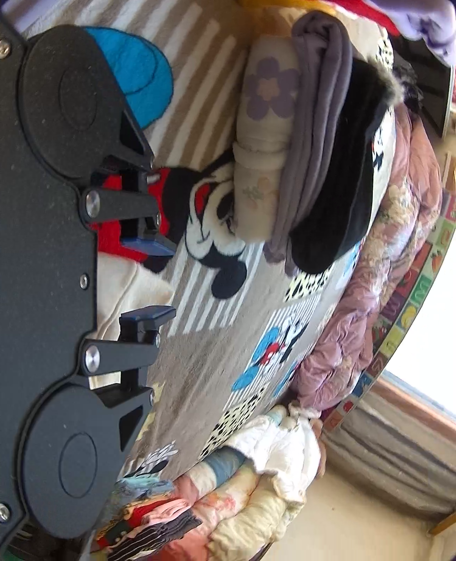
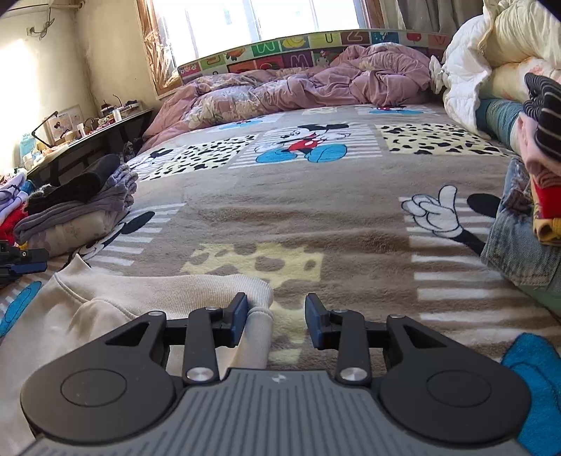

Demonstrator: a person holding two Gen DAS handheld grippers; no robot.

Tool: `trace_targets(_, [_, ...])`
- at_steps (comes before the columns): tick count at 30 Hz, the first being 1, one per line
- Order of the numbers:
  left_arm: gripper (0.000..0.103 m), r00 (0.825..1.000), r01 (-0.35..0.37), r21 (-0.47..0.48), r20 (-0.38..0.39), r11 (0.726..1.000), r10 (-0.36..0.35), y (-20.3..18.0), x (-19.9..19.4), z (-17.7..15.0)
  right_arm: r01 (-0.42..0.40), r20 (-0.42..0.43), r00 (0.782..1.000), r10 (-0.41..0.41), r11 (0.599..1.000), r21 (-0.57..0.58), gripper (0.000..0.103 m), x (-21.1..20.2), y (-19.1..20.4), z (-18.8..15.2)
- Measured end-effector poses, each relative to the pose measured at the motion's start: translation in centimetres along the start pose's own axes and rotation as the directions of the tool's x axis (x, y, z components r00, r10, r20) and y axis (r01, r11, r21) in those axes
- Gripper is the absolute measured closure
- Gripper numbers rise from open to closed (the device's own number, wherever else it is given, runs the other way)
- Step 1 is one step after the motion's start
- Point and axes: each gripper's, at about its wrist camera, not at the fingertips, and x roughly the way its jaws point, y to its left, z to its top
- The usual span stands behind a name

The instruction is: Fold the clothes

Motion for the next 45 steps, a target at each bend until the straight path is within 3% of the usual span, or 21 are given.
trace_targets(2, [0.074, 0.999, 0.032, 0.055, -0.018, 0.998, -0.031, -1.1, 0.4, -0.2, 0.019, 0.011, 1.0, -0.019, 1.0, -0.021, 0.067, -0.1, 0.2, 0.1])
trace_targets(6, [0.074, 0.986, -0.128, 0.124, -0.094, 0.984, 0.14, -1.3, 2.8, -1.3, 0.007, -0.001, 1.0, -0.007, 1.0, -0.017, 0.067, 0.2, -0.2, 0.0])
trace_targets(10, [0.073, 0.984, -0.162, 0.072, -0.068, 0.984, 0.167, 0.2, 2.5, -1.1, 0.012, -0.04, 0.999, -0.014, 0.998, -0.055, 0.067, 0.7, 0.3, -0.3])
trace_targets(16, [0.073, 0.993, -0.116, 0.068, -0.028, 0.991, 0.118, 0.1, 0.8, -0.5, -0.025, -0.015, 1.0, 0.024, 0.999, -0.027, 0.067, -0.2, 0.2, 0.2])
trace_targets(23, [0.069, 0.993, -0.102, 0.114, -0.042, 0.988, 0.107, -1.1, 1.4, -0.8, -0.037, -0.031, 0.999, 0.036, 0.999, -0.015, 0.067, -0.3, 0.0, 0.1])
trace_targets(25, [0.06, 0.994, -0.096, 0.119, -0.044, 0.988, 0.102, -1.4, 1.4, -1.0, -0.039, -0.015, 0.999, 0.04, 0.999, 0.009, 0.067, -1.2, -0.4, 0.3])
trace_targets(29, [0.06, 0.996, -0.066, 0.15, -0.042, 0.987, 0.073, -2.9, 1.1, -1.6, -0.035, 0.015, 0.999, 0.034, 0.997, 0.063, 0.066, -3.8, -2.1, 0.1])
trace_targets(34, [0.059, 0.999, -0.017, 0.2, -0.038, 0.98, 0.025, -5.7, 0.6, -2.8, 0.041, 0.065, 0.997, -0.052, 0.985, 0.17, 0.061, -9.5, -5.8, -1.9])
trace_targets(39, [0.059, 0.999, 0.025, 0.248, -0.044, 0.968, -0.015, -8.4, 0.1, -4.2, 0.162, 0.127, 0.968, -0.217, 0.924, 0.345, 0.055, -16.1, -11.1, -5.1])
trace_targets(41, [0.059, 0.999, 0.035, 0.268, -0.043, 0.963, -0.024, -9.4, -0.3, -4.8, 0.191, 0.148, 0.949, -0.28, 0.879, 0.437, 0.044, -18.9, -13.2, -6.9])
trace_targets(45, [0.058, 0.998, 0.058, 0.282, -0.047, 0.958, -0.046, -10.9, -1.3, -6.1, 0.121, 0.146, 0.951, -0.274, 0.76, 0.639, 0.041, -21.7, -17.2, -11.9])
